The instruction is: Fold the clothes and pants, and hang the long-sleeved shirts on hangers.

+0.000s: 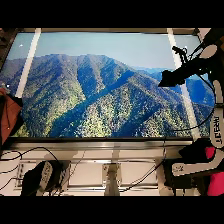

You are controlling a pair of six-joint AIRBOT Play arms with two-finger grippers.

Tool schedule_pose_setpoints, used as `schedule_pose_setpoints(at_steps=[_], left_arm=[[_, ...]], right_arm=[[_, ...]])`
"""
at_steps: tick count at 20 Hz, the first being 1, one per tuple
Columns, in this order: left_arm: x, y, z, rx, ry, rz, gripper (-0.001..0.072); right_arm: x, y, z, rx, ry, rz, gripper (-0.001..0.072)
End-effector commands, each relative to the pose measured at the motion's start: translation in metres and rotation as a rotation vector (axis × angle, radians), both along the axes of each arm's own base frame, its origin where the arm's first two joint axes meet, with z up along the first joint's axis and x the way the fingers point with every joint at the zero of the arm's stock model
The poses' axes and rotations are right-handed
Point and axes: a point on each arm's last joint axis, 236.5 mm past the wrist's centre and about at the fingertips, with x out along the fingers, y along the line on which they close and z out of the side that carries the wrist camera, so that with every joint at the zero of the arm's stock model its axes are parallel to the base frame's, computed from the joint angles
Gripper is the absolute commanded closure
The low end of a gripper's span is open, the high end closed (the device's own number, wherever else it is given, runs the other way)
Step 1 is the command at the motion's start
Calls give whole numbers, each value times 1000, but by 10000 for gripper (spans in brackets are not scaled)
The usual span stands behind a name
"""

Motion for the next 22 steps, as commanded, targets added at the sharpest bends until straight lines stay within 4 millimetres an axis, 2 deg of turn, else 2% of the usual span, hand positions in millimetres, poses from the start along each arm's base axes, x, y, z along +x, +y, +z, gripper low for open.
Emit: schedule_pose_setpoints(at_steps=[1,3,6,11,14,15,17,22], left_arm=[[0,0,0,0,-1,0,682],[-1,6,-4,11,27,8,681],[-6,40,-12,118,153,37,681],[44,79,-22,257,160,-62,666],[70,89,-33,307,173,-146,655],[75,91,-41,321,229,-208,503],[81,93,-62,352,376,-369,85],[86,101,-108,316,516,-452,78]], right_arm=[[0,0,0,0,0,0,689],[0,0,0,0,-1,0,689],[0,0,0,0,0,0,688],[0,0,0,0,0,0,689],[0,0,0,0,0,0,688],[0,0,0,0,0,0,688],[0,0,0,0,0,0,688],[6,1,1,3,-21,-11,688]])
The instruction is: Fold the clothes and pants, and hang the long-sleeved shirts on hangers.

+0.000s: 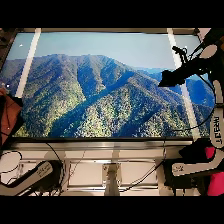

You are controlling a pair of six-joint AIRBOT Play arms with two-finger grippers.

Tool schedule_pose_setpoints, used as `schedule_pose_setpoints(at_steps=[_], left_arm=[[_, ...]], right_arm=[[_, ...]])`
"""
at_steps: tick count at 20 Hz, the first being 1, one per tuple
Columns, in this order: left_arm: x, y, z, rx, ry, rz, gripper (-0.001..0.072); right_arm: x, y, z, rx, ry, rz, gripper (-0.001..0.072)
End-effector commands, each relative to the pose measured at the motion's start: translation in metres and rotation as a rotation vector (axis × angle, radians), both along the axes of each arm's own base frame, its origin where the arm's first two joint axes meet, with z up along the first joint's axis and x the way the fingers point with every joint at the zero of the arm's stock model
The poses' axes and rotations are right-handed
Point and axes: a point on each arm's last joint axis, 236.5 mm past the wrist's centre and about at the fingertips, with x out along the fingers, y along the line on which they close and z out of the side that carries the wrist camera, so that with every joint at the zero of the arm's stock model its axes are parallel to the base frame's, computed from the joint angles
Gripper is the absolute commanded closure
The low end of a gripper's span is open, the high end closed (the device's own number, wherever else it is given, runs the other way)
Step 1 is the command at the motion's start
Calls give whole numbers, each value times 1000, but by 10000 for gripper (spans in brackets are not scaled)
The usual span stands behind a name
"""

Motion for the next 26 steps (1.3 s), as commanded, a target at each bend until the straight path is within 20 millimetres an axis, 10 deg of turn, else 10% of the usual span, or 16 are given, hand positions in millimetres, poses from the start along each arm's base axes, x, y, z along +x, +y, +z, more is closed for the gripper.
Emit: schedule_pose_setpoints(at_steps=[1,20,26], left_arm=[[6,12,-25,41,132,-85,79],[6,52,-51,28,17,33,238],[8,49,-63,4,32,32,680]], right_arm=[[5,1,1,5,-19,-10,688],[11,18,12,90,-43,-21,688],[11,18,12,91,-42,-22,689]])
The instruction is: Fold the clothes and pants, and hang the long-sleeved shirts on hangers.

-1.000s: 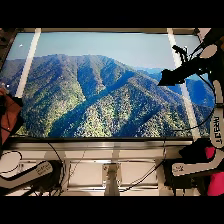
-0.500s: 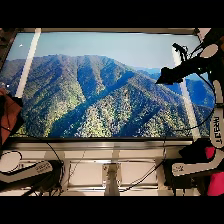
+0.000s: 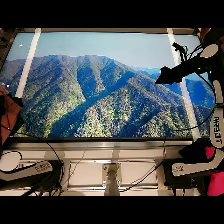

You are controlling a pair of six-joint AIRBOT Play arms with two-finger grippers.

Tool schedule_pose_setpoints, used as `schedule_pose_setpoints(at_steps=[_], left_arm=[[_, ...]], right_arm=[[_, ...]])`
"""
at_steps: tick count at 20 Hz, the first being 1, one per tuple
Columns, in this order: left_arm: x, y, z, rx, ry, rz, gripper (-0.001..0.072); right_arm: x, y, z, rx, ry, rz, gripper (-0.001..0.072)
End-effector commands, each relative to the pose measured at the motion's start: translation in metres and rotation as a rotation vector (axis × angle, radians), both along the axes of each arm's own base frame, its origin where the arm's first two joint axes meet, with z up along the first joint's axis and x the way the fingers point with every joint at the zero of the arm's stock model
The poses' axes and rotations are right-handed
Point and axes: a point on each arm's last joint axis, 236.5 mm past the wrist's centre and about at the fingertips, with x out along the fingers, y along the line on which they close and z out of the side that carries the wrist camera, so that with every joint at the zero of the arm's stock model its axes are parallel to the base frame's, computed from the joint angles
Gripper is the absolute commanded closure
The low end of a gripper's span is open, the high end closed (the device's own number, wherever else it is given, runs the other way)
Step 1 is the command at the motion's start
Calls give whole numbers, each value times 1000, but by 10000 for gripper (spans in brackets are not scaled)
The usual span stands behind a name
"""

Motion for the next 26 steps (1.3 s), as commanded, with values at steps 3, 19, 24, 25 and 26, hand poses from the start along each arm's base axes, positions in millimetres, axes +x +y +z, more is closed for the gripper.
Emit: schedule_pose_setpoints(at_steps=[3,19,24,25,26], left_arm=[[0,-2,0,-11,-14,24,681],[104,-449,214,-657,-741,-560,684],[48,-560,223,-778,-674,-801,684],[34,-580,228,-802,-663,-858,684],[21,-599,234,-828,-656,-910,684]], right_arm=[[2,0,1,1,-8,-6,689],[129,-26,62,114,-470,-409,693],[126,-69,74,72,-493,-484,693],[124,-80,76,58,-502,-499,693],[123,-91,80,52,-509,-517,693]])
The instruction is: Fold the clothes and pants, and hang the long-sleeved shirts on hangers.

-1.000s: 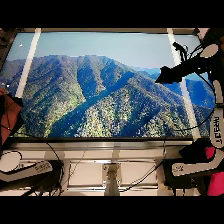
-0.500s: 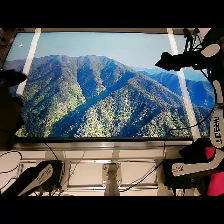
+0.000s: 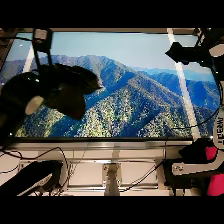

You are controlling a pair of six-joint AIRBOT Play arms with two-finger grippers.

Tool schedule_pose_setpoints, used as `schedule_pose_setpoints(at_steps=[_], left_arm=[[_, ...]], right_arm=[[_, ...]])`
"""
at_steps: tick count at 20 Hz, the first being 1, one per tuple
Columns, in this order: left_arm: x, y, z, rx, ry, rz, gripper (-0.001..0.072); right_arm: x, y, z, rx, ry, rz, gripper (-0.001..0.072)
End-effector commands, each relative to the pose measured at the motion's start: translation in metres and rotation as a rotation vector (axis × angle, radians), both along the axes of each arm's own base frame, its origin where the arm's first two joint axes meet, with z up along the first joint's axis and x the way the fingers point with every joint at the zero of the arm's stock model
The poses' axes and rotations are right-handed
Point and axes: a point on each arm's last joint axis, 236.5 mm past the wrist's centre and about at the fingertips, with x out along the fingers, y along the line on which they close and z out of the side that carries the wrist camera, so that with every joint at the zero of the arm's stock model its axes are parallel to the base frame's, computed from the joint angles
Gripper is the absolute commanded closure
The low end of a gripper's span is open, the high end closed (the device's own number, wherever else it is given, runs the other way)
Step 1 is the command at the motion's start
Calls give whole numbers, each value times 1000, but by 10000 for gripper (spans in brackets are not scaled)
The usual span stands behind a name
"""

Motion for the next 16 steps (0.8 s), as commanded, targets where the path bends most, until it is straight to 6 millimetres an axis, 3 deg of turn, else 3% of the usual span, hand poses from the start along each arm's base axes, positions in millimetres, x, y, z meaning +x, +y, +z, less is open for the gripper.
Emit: schedule_pose_setpoints(at_steps=[1,3,5,7,9,12,14,16], left_arm=[[-56,-76,20,-34,-28,-217,684],[-87,-109,47,-78,-67,-328,685],[-107,-124,77,-183,-66,-357,684],[-110,-120,92,-255,-34,-324,684],[-103,-113,94,-240,-20,-291,685],[-63,-89,67,-169,43,-156,684],[-18,-51,23,-80,134,5,684],[27,7,-35,14,274,207,684]], right_arm=[[-2,-36,11,-19,-23,-73,693],[-6,-49,15,-20,-24,-93,693],[-10,-54,15,-20,-14,-96,693],[-13,-51,13,-16,2,-82,693],[-17,-47,10,-9,19,-68,693],[-25,-40,4,-2,57,-35,692],[-32,-35,0,4,90,-8,692],[-39,-30,-5,8,121,18,692]])
